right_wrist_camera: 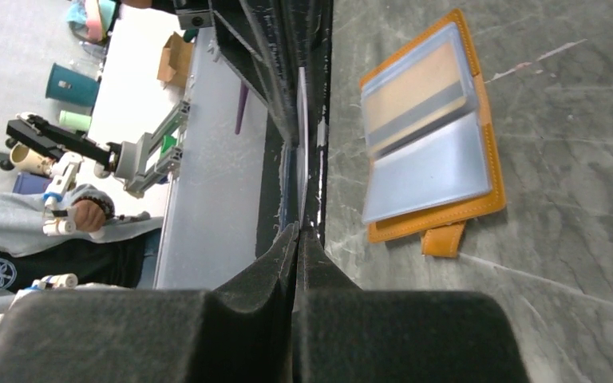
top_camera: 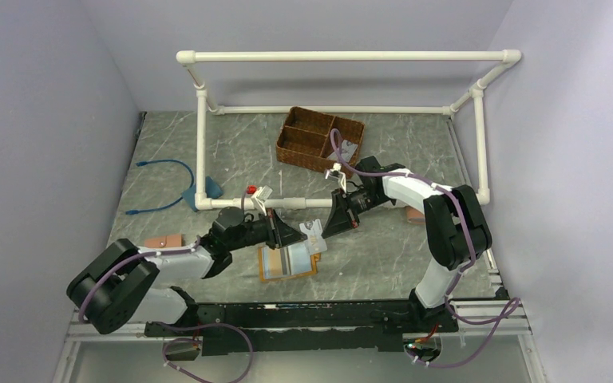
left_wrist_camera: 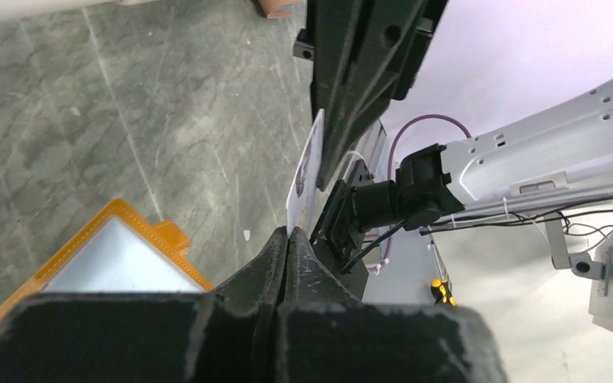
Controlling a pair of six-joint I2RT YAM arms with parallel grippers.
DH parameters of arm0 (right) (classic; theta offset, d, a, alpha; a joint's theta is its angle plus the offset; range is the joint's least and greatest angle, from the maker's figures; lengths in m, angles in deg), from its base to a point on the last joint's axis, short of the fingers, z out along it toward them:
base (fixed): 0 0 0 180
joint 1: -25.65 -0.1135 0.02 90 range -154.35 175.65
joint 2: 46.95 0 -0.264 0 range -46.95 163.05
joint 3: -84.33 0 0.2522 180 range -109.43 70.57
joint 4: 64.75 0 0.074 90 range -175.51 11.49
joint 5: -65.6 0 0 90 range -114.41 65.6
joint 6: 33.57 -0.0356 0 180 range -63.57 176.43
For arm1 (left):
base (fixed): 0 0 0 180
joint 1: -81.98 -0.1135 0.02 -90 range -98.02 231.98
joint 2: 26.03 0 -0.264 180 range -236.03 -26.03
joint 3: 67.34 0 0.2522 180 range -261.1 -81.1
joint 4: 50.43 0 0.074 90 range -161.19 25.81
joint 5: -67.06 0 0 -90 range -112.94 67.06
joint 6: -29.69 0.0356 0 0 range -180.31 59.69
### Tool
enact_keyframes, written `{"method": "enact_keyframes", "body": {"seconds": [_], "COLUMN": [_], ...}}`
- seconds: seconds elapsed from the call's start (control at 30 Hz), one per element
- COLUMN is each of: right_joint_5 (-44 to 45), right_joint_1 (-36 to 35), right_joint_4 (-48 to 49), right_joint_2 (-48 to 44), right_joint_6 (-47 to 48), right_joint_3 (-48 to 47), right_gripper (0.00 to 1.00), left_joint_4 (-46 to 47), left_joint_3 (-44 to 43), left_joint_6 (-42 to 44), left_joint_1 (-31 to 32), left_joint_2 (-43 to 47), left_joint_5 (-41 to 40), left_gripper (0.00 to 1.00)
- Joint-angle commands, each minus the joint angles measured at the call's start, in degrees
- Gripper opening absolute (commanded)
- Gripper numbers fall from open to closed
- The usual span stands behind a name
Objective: Take the credit cards out of the card holder
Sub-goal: Place the credit card in the storage box.
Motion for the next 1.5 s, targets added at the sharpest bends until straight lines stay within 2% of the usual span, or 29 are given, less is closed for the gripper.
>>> {"method": "enact_keyframes", "body": {"seconds": [0.0,0.1,0.23,0.3,0.5,0.63,0.67,0.77,0.8,0.83,0.87,0.93,1.07,1.17,1.27,1.47], "right_joint_5": [-2.6,-3.1,-3.32,-3.45,-4.58,-5.12,-5.28,-5.78,-5.56,-5.15,-4.72,-3.88,0.81,8.62,18.96,29.84], "right_joint_1": [0.04,0.03,-0.03,-0.05,-0.2,-0.43,-0.43,-0.44,-0.37,-0.14,0.29,2.11,7.88,11.33,13.02,14.95], "right_joint_4": [0.53,-1.4,-2.16,-2.23,-2.63,-3.89,-3.95,-5.71,-7.66,-10.36,-12.66,-14.3,-10.14,-0.69,9.24,18.75], "right_joint_2": [0.12,0.27,0.42,0.43,1.18,1.83,1.91,1.9,1.92,1.91,1.66,0.51,-3.87,-9.39,-14.3,-12.97], "right_joint_6": [1.85,3.8,4.75,4.93,4.79,5.52,5.46,6.27,8.03,10.58,12.91,14.53,9.62,1.09,-5.68,-14.02], "right_joint_3": [-2.05,-2.44,-2.49,-2.41,-2.6,-3.13,-3.26,-4.36,-5.19,-6.33,-7.22,-8.32,-8.2,-7.22,-6.86,-13.51], "right_gripper": [0.0,0.21,0.4,0.45,0.47,0.42,0.37,0.0,0.0,0.0,0.0,0.0,0.0,0.0,0.0,0.0], "left_joint_4": [8.25,7.7,6.74,6.33,8.74,10.07,10.14,9.32,8.33,6.94,5.23,-1.85,-23.99,-39.45,-47.87,-62.46], "left_joint_3": [-1.81,-1.76,-1.88,-2.09,-2.41,-2.8,-2.93,-3.3,-3.29,-3.17,-3.0,-3.12,-4.8,-7.48,-10.18,-19.77], "left_joint_6": [-0.62,-0.14,0.63,0.92,0.67,0.52,0.58,0.76,0.7,0.62,0.96,2.98,9.68,13.68,17.04,25.41], "left_joint_1": [0.48,0.49,0.58,0.58,0.66,0.75,0.75,0.75,0.75,0.71,0.55,0.05,-1.5,-3.14,-6.87,-10.35], "left_joint_2": [-2.12,-1.72,-0.59,-0.33,-1.5,-2.72,-2.92,-3.06,-2.79,-2.12,-0.58,3.78,16.41,24.19,28.65,27.0], "left_joint_5": [2.6,2.14,1.55,1.37,1.68,1.78,1.83,1.4,0.9,0.1,-1.15,-3.28,-9.59,-15.11,-14.15,-13.46], "left_gripper": [0.0,0.0,0.0,0.0,0.0,0.0,0.0,0.0,0.03,0.13,0.31,0.57,0.97,1.0,0.99,1.0]}}
